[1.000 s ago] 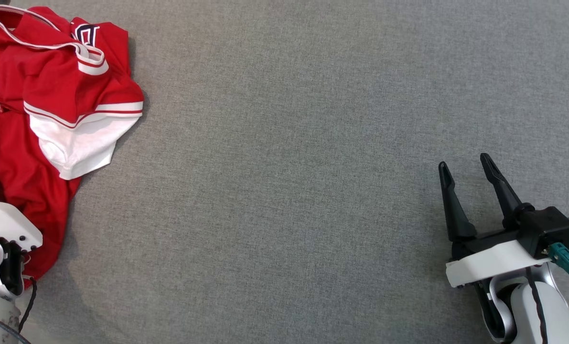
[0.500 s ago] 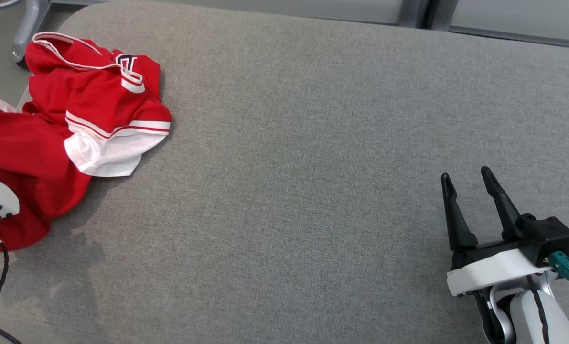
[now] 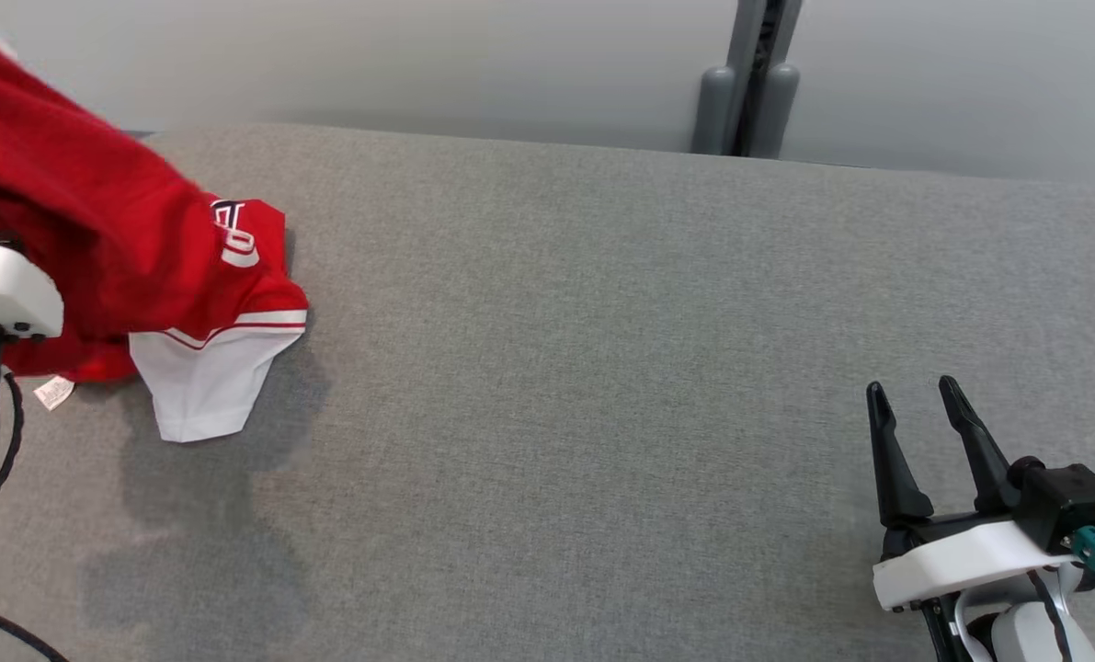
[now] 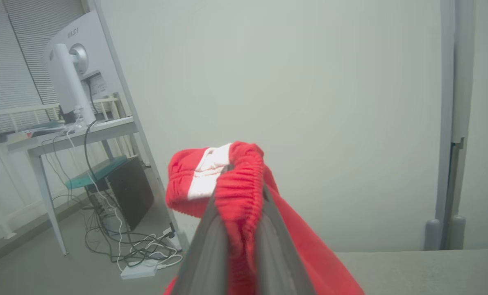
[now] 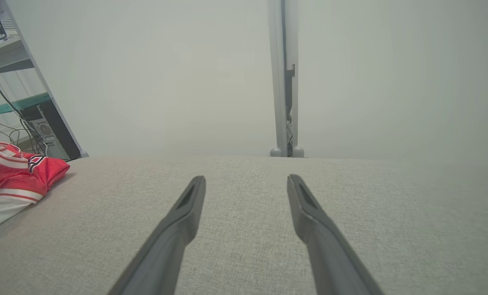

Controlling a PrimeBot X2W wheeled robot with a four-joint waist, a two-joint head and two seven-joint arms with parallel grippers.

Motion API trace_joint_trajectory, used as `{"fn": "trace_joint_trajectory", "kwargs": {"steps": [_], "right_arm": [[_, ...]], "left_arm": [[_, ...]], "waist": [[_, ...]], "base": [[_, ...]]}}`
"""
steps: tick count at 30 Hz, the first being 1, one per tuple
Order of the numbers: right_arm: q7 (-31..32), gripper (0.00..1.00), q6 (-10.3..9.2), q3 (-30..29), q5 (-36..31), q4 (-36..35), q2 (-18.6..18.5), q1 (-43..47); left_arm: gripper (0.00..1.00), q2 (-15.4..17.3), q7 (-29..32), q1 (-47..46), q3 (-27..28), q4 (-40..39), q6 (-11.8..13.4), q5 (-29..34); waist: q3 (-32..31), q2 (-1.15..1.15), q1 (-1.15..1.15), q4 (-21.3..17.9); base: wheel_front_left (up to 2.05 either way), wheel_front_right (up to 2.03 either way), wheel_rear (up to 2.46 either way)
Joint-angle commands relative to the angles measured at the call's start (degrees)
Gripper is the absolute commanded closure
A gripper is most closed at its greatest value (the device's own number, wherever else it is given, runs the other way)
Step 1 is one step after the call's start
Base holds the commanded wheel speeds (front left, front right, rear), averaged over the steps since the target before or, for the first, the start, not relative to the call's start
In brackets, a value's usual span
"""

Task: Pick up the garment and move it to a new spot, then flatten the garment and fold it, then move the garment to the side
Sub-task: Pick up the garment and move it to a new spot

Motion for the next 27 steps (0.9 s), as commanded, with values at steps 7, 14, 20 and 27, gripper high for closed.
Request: {"fn": "trace_joint_trajectory", "kwargs": {"steps": [7, 14, 20, 27], "right_arm": [[-0.5, 0.0, 0.09, -1.1, 1.0, 0.3, -0.4, 1.5], [-0.5, 0.0, 0.09, -1.2, 1.5, -0.2, -0.4, 2.3], [-0.4, 0.0, 0.09, -1.1, 1.7, -0.5, -0.4, 2.2], [-0.5, 0.0, 0.09, -0.3, 1.8, -0.7, -0.4, 1.2]], "left_arm": [[1.0, -1.8, 3.9, -2.8, -5.6, -8.2, -1.4, 1.7], [1.0, -9.0, 5.0, -3.1, -14.6, -9.9, -2.9, 1.7], [1.0, -17.4, 2.4, -2.4, -22.5, -4.5, -4.1, 1.3], [1.0, -23.4, -3.5, -5.0, -27.3, 2.5, -4.2, 0.4]], "waist": [[-2.6, 0.0, 0.0, -4.8], [-2.8, 0.0, 0.0, -8.0], [-2.1, 0.0, 0.0, -10.0], [-0.8, 0.0, 0.0, -12.3]], "base": [[0.0, 0.0, 0.0], [0.0, 0.0, 0.0], [0.0, 0.0, 0.0], [0.0, 0.0, 0.0]]}}
